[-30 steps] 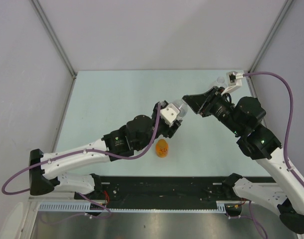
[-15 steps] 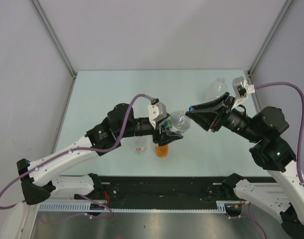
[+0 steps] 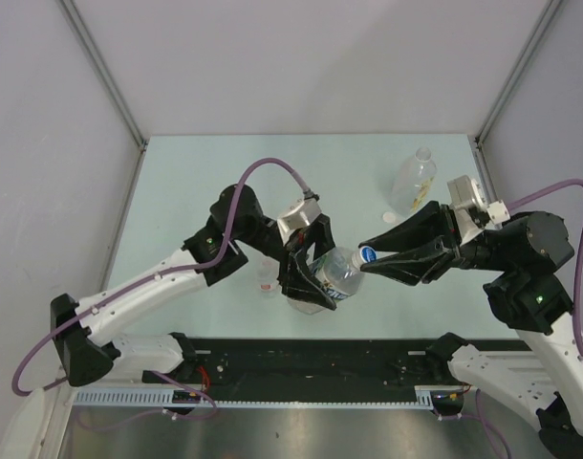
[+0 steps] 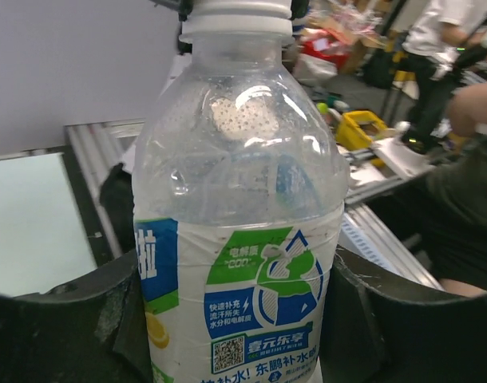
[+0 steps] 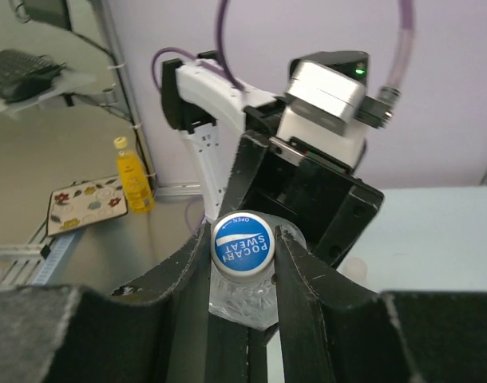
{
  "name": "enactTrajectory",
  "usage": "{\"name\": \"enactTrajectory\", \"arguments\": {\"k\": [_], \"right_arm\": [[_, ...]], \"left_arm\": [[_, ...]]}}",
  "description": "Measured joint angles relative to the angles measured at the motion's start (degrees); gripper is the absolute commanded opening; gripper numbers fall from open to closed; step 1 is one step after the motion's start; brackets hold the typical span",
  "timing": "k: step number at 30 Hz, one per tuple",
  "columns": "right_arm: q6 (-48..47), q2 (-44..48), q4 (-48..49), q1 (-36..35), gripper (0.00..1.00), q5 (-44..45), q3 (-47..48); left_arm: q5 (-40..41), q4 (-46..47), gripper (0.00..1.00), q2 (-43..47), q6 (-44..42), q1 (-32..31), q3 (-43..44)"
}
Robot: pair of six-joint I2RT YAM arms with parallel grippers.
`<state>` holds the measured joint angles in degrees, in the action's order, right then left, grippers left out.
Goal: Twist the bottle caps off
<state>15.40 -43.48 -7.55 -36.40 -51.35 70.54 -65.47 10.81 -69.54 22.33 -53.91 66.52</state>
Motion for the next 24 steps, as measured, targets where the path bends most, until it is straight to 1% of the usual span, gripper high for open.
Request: {"name": "enactTrajectory", "arguments": {"k": [4,11,15,20,22,24], "right_arm": [[-1.6,-0.2,2.8,0.6,0.0,-6.9,0.2],[-2.1,-2.1,8.0,3.1,0.0,-17.1,0.4],[-2.1,-3.0,9.8,3.3,0.0,-20.3,0.5],[-2.4,-3.9,10.9,3.3,0.0,-22.9,0.6],[-2.9,-4.2,10.6,3.3,0.0,-23.7,0.6],[-3.1,-4.3,10.4,3.3,0.04,-24.3,0.6]], "left_arm": [[-5.8,8.7,0.0,-2.4,7.9,-0.2,-0.2],[-12.6,25.9,0.0,-7.3,21.7,-0.5,-0.7],[-15.2,36.5,0.0,-9.9,30.1,-0.5,-1.0],[-17.5,51.7,0.0,-13.7,42.6,-0.5,-1.0],[-18.2,55.8,0.0,-14.9,47.7,-0.5,-0.9],[-19.2,59.1,0.0,-16.2,52.8,-0.5,-0.2]]}}
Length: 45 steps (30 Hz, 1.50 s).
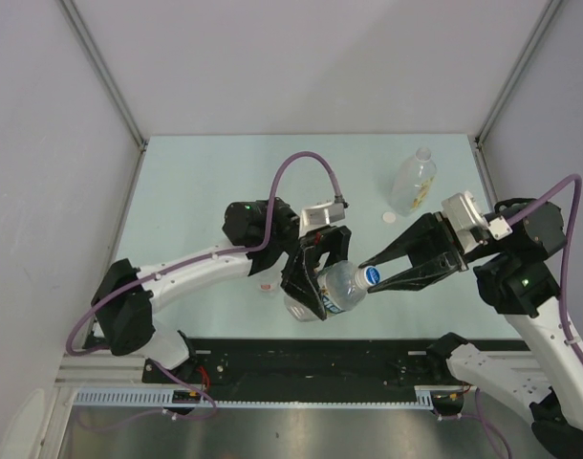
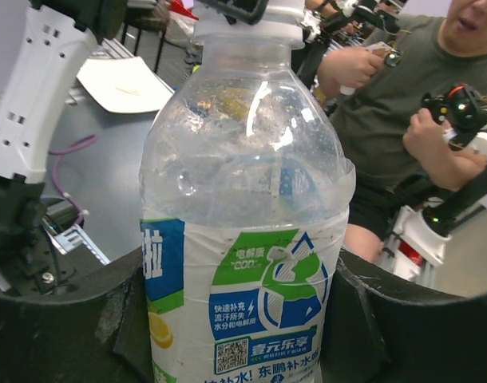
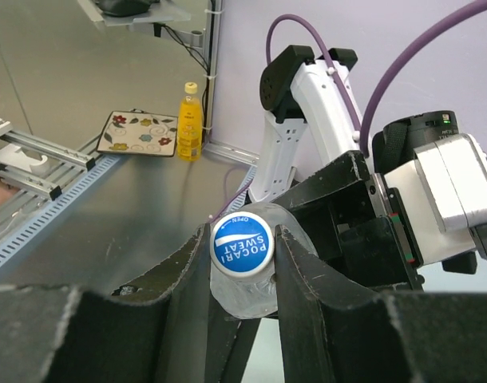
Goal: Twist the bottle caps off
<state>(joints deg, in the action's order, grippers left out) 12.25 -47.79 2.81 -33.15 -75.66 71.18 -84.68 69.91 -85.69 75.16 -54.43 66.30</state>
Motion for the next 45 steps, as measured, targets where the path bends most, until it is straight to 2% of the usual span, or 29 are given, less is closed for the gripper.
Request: {"name": "enactTrajectory", "arguments": {"k": [3,7,9,11,12,13,14,17,19,22,24,27,30,32,39,45], "right_arm": [[-0.3,0.0,-0.3,0.1,0.1,-0.3,0.0],[-0.2,0.4,-0.9,0.8,0.16,-0.1,0.0],[0.0,0.6,-1.2,1.2,0.25,0.2,0.0],[0.3,1.0,-2.0,1.9,0.48,0.9,0.0],[0.6,1.1,-2.4,2.3,0.51,1.7,0.0],[1.1,1.3,-2.9,2.6,0.59,2.5,0.0],[1.6,1.4,-3.7,3.0,0.61,3.1,0.0],[3.4,1.5,-5.9,4.0,0.7,4.9,-0.1],[4.4,1.5,-7.0,4.7,0.75,6.6,-0.1],[5.3,1.5,-8.8,5.7,0.8,9.9,-0.1],[5.8,1.5,-9.6,6.0,0.81,12.3,0.0],[6.5,1.5,-11.6,6.5,0.84,17.7,1.0],[6.8,1.6,-13.0,6.8,0.91,22.9,2.4],[7.1,1.6,-14.3,6.9,0.92,25.8,3.1],[8.4,2.4,-19.6,7.0,0.93,38.5,4.3],[13.6,2.9,-21.4,7.0,0.91,50.0,4.4]], "left_arm": [[-1.5,3.7,0.0,-1.6,5.9,0.0,1.5],[-2.1,5.5,0.0,-2.1,9.7,0.1,2.2],[-2.1,5.7,0.0,-2.1,10.4,0.2,2.2],[-2.0,5.7,0.0,-2.1,10.4,0.5,2.2],[-1.9,5.7,0.0,-2.1,10.2,0.8,2.2],[-1.6,5.6,0.0,-2.1,9.8,1.1,2.2],[-0.9,5.5,0.0,-2.1,8.6,1.4,2.2],[1.6,2.6,0.0,-1.0,1.3,2.6,1.6],[3.4,-6.9,0.0,1.6,-7.7,3.1,1.1],[8.1,-28.7,0.0,6.7,-26.7,3.4,2.0],[10.9,-38.2,0.0,8.9,-35.4,3.5,3.1],[18.3,-51.1,0.0,12.0,-47.3,3.7,3.8],[25.7,-57.4,0.0,13.3,-53.1,3.8,3.8],[33.6,-61.3,0.0,14.2,-56.9,3.8,3.6],[55.2,-66.2,0.0,17.6,-62.8,3.8,0.9],[73.2,-67.9,0.0,18.9,-66.2,1.6,-0.7]]}}
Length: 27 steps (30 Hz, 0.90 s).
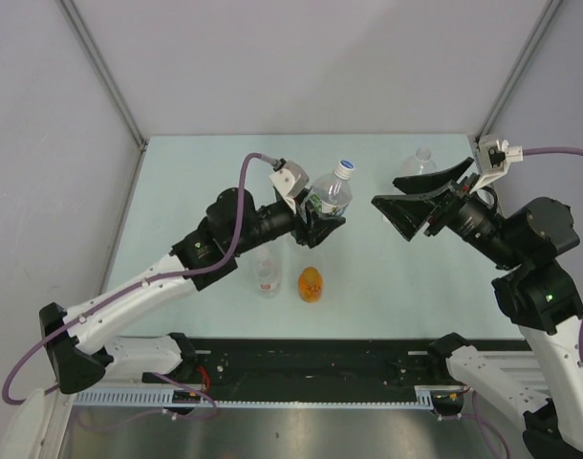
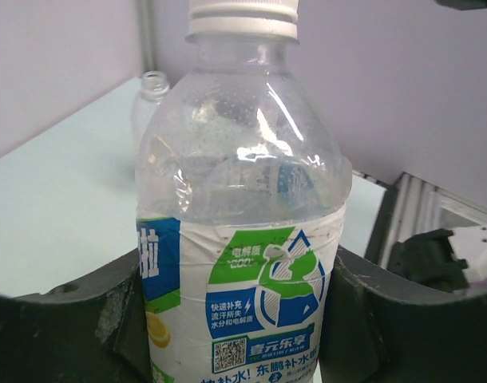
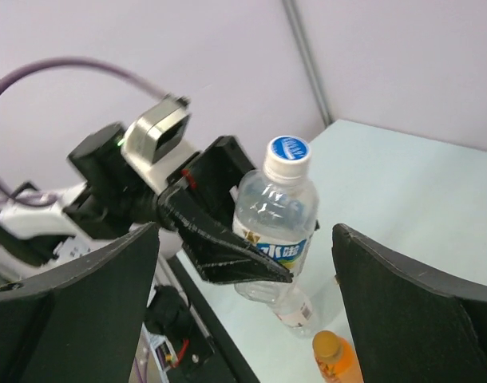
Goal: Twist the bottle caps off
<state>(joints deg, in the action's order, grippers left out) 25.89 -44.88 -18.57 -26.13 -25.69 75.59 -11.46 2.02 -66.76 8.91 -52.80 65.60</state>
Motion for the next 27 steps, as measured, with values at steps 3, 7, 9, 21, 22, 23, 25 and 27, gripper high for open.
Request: {"name": "enactTrajectory", "arguments": {"k": [3,7,9,21,22,23,25,27], "right_arm": [[2.8,-0.4,-0.8,0.0,0.91,4.1,0.0],[6.0,-1.6,-1.3,0.0,0.89,8.0,0.0],[7.5,-2.6,-1.6,0.0,0.88,9.5,0.0],[10.6,-5.8,-3.9,-4.0,0.84,14.4,0.0],[10.5,-5.8,-3.9,-4.6,0.84,14.7,0.0],[10.5,-5.8,-3.9,-5.2,0.84,15.0,0.0],[10.5,-5.9,-3.9,-6.1,0.82,15.5,0.0],[10.4,-6.1,-4.0,-6.8,0.82,16.0,0.0]], "left_arm": [[7.7,-0.1,0.0,0.5,-2.2,-2.8,-0.8],[16.6,0.0,0.0,0.7,-6.0,-7.0,-1.7],[20.5,0.0,0.0,0.7,-8.1,-9.1,-2.1],[33.2,0.4,0.0,-3.3,-16.0,-15.7,-2.1],[33.7,0.4,0.0,-3.4,-16.1,-15.7,-2.1],[33.9,0.4,0.0,-3.4,-16.3,-15.7,-2.1],[34.6,0.5,0.0,-3.4,-16.5,-15.7,-2.1],[34.9,0.5,0.0,-3.4,-16.5,-15.8,-2.1]]}}
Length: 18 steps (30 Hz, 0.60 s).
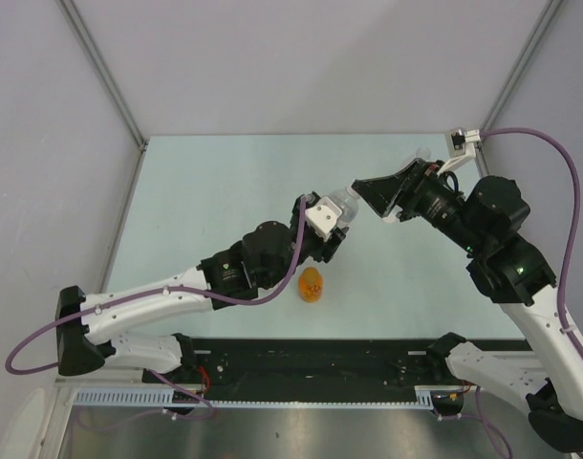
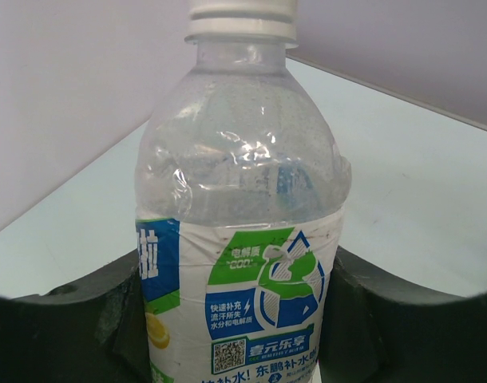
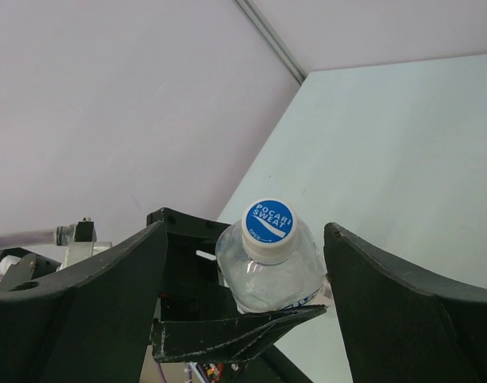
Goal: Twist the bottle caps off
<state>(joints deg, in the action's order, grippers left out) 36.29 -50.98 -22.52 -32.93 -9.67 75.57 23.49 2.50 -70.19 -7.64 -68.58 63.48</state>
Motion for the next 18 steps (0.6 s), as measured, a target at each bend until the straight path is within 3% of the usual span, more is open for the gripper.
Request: {"name": "enactTrajectory", "arguments": {"k": [13,18], "right_arm": [[-0.3,-2.6,-0.3,-1.5,0.68,2.6,-1.3],[-0.4,-3.0,-0.3,-1.7,0.48,2.8,-1.7]], "left_arm": [[0.4,0.4,0.0,0.0,-0.4,-0.2,0.0],[0.4,0.4,0.0,0.0,-0.4,-0.2,0.0]]}}
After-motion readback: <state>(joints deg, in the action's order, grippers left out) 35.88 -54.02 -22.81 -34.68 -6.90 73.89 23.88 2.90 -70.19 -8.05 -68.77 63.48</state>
